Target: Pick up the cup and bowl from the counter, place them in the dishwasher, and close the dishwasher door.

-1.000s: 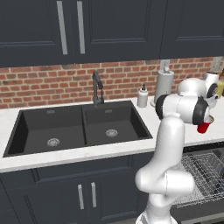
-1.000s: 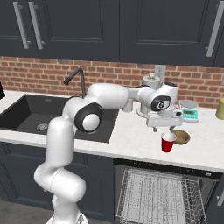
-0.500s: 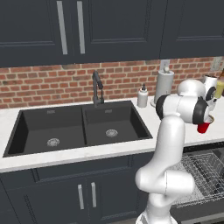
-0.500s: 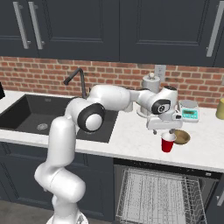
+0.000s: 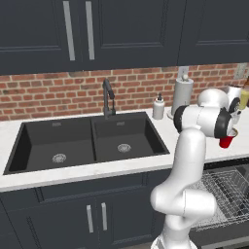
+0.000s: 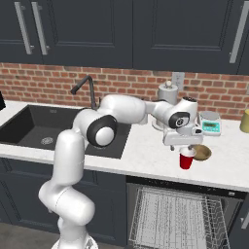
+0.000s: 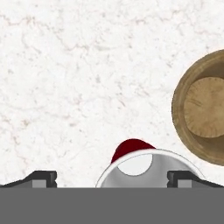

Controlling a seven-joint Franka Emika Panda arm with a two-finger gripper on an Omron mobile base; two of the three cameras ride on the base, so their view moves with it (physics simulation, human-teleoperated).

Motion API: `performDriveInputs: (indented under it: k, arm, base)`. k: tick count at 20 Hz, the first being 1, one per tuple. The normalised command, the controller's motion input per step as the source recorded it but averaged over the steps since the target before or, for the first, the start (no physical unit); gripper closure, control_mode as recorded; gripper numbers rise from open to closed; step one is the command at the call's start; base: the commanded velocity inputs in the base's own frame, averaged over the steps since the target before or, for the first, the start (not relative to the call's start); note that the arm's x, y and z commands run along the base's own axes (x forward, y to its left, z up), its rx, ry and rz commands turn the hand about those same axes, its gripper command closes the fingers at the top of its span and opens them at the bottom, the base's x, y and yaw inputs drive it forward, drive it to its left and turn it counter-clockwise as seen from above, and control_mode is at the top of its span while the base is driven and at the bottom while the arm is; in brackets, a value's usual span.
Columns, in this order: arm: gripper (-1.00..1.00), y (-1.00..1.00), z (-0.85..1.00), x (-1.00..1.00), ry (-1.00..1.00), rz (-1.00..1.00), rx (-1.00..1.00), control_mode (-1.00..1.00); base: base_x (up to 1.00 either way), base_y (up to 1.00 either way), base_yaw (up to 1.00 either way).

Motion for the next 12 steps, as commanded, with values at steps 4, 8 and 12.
performDriveInputs:
  k: [4, 8, 12]
  arm:
    - [-1.0, 0.0, -0.19, -0.12, 0.0, 0.0, 0.0, -1.0]
    - [-1.0, 0.0, -0.2, -0.07, 0.0, 0.0, 0.0, -1.0]
    - [-1.0, 0.0, -0.21, -0.03, 0.0, 0.0, 0.0, -1.0]
  base:
    - [0.0, 0.0, 0.0]
    - [0.0, 0.0, 0.0]
    - [0.0, 0.0, 0.0]
